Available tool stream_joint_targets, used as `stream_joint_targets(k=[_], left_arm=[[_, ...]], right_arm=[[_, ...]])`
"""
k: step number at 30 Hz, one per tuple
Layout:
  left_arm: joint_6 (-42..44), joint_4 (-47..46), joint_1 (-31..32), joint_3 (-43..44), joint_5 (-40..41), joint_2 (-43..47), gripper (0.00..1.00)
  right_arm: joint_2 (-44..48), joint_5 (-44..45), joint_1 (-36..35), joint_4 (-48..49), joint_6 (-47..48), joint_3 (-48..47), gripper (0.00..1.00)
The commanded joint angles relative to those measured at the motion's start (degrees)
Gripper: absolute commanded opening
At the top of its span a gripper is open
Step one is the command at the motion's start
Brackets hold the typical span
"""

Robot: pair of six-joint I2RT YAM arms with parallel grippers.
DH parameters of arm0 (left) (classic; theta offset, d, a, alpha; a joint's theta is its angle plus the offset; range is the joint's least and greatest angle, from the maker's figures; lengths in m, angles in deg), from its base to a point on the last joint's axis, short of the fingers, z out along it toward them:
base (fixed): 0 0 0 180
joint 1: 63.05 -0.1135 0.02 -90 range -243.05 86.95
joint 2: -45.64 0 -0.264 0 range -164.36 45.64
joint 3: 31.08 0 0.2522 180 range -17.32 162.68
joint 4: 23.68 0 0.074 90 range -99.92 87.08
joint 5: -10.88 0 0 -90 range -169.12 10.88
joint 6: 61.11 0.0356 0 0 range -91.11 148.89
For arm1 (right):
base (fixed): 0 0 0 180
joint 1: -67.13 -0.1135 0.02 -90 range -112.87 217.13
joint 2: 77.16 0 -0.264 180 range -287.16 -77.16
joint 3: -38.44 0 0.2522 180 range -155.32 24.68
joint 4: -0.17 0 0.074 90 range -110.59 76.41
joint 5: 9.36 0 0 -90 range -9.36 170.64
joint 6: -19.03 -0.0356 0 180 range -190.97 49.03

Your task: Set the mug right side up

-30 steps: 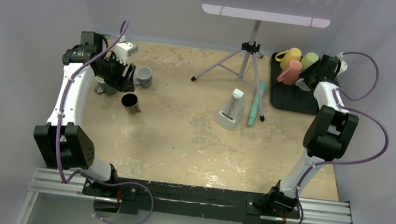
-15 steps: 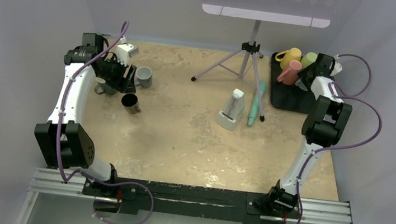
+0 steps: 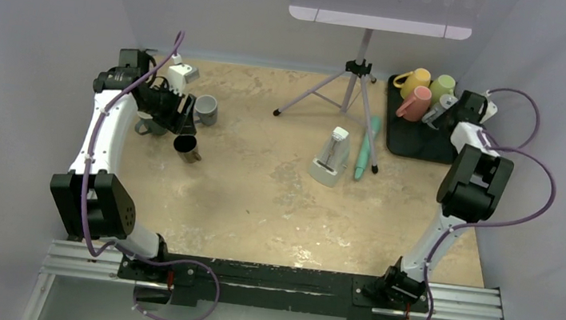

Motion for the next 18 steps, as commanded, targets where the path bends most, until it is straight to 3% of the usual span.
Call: stream_joint_targets(k=[1,6,12,18], left_arm=[[0.50,-0.94,0.10,-0.30,-2.43,-0.06,0.67],[0.34,-1.01,0.16,-0.23,-2.77,-0.06,0.67],[0.61,-0.96,0.12,-0.46,-2.65,0.41,0.67],[0.70,-0.87,0.12,-0.24,-2.78,0.34,0.67]], right_arm=[[7.10,-5.58,-0.27,10.50,5.57,2.23,0.68],[5.82,-11.22,-0.38,13.89,-0.52,-0.65,0.76],[-2.64,-8.82,-0.53,6.11,-5.17,-11.83,0.79],[-6.51,-5.18,-0.66,2.12,-6.70,-15.88,0.79]])
